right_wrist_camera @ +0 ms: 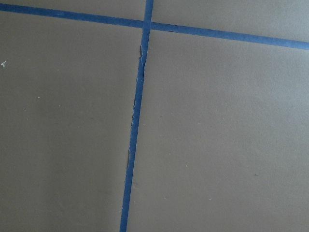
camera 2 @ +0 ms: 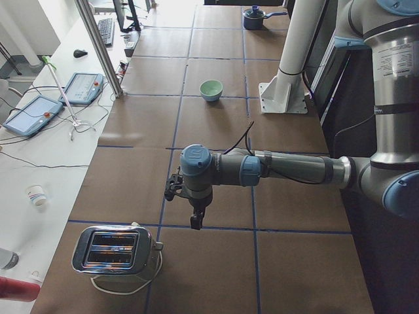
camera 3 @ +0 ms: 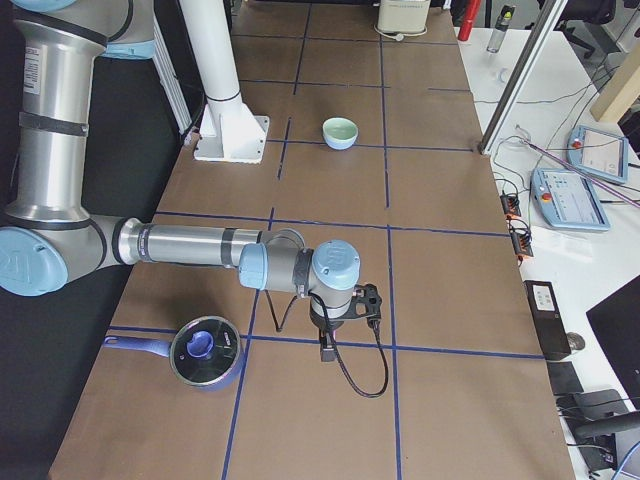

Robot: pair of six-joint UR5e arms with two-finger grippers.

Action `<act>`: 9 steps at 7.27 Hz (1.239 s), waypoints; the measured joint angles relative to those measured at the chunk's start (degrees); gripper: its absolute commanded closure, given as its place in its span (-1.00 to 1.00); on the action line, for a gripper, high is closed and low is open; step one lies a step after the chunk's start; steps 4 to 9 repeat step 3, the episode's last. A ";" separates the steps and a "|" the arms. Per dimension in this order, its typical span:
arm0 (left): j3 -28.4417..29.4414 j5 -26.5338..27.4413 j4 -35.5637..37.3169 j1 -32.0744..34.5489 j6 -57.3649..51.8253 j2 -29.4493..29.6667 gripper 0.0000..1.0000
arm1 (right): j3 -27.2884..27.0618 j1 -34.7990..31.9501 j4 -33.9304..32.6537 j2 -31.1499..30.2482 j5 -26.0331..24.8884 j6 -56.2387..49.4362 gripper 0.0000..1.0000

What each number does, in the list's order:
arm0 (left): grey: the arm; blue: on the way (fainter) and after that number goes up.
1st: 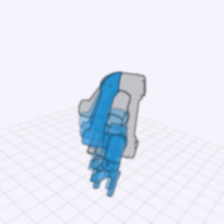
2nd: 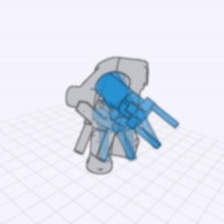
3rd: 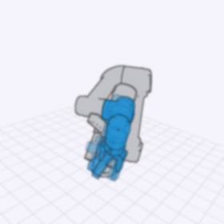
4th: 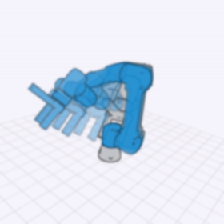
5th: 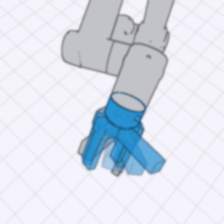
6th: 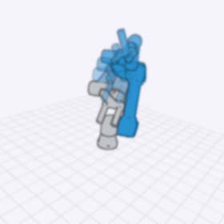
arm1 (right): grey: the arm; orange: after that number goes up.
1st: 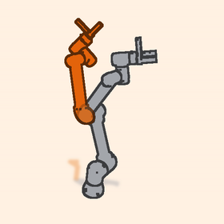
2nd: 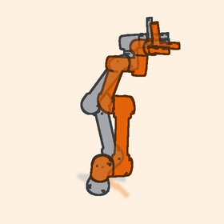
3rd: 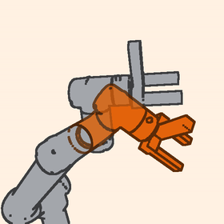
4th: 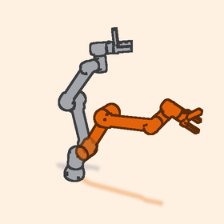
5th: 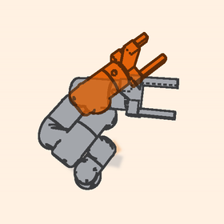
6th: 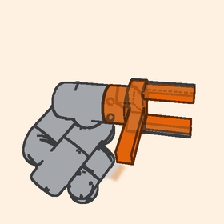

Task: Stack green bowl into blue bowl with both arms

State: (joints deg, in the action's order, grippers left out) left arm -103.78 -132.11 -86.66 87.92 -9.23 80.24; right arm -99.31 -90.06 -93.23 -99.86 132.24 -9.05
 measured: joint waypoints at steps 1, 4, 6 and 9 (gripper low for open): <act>0.08 0.01 0.00 0.00 0.02 0.00 -1.00 | -0.03 0.15 0.04 0.01 0.20 0.00 -1.00; 0.21 -0.05 0.00 0.00 0.02 0.02 -1.00 | -0.07 0.28 0.06 0.01 0.56 0.00 -1.00; 0.21 -0.05 0.00 0.00 0.02 0.02 -1.00 | -0.07 0.28 0.06 0.01 0.56 0.00 -1.00; 0.21 -0.05 0.00 0.00 0.02 0.02 -1.00 | -0.07 0.28 0.06 0.01 0.56 0.00 -1.00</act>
